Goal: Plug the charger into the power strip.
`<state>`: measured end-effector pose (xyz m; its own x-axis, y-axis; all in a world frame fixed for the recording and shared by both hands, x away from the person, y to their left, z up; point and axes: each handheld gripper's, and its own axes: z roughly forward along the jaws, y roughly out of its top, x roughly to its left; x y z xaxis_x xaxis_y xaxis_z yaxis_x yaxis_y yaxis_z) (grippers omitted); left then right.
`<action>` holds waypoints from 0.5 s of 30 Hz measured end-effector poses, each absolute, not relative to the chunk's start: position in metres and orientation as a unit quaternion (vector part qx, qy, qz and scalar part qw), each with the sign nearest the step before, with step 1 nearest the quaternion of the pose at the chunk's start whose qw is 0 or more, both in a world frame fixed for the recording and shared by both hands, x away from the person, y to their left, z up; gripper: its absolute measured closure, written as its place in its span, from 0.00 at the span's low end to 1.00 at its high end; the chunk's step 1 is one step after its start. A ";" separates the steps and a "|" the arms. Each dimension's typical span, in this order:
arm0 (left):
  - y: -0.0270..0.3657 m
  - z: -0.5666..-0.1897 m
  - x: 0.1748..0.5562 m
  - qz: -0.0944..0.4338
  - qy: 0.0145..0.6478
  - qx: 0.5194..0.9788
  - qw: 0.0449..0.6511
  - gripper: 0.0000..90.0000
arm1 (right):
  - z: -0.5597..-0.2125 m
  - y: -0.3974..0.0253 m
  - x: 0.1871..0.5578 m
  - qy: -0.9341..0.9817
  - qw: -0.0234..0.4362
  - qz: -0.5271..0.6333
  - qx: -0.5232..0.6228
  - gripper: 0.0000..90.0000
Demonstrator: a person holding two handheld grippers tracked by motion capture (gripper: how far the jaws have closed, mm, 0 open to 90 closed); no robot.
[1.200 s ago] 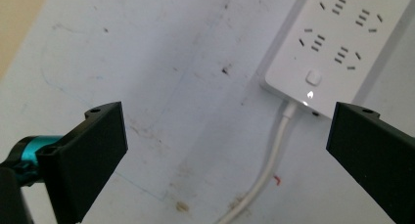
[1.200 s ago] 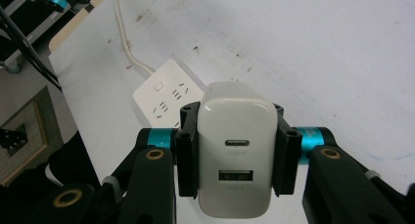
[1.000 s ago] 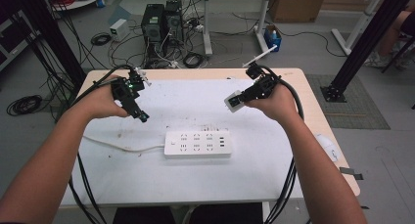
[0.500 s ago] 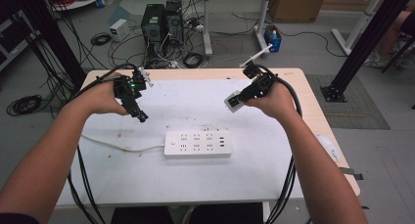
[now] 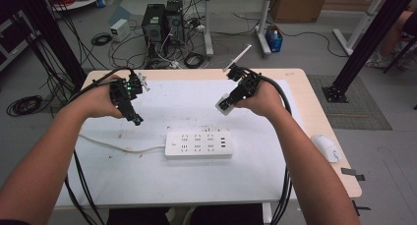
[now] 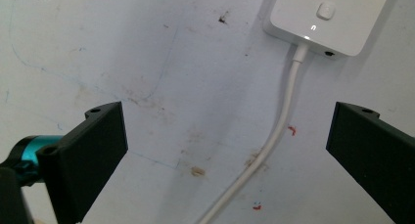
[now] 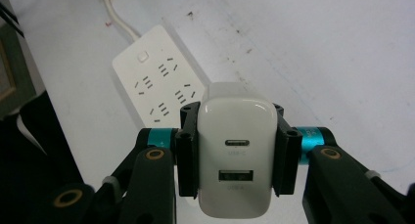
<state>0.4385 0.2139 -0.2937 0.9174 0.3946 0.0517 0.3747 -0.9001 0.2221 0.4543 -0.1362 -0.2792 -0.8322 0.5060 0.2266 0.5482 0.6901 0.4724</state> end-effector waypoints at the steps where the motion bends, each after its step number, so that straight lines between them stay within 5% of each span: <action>1: 0.215 -0.295 0.439 0.048 0.198 0.973 0.106 0.02 | -0.281 -0.133 0.454 -0.922 0.038 -0.263 -0.281 0.69; 15: 0.225 -0.313 0.437 0.031 0.232 0.966 0.106 0.02 | -0.309 -0.096 0.448 -0.968 0.047 -0.191 -0.158 0.69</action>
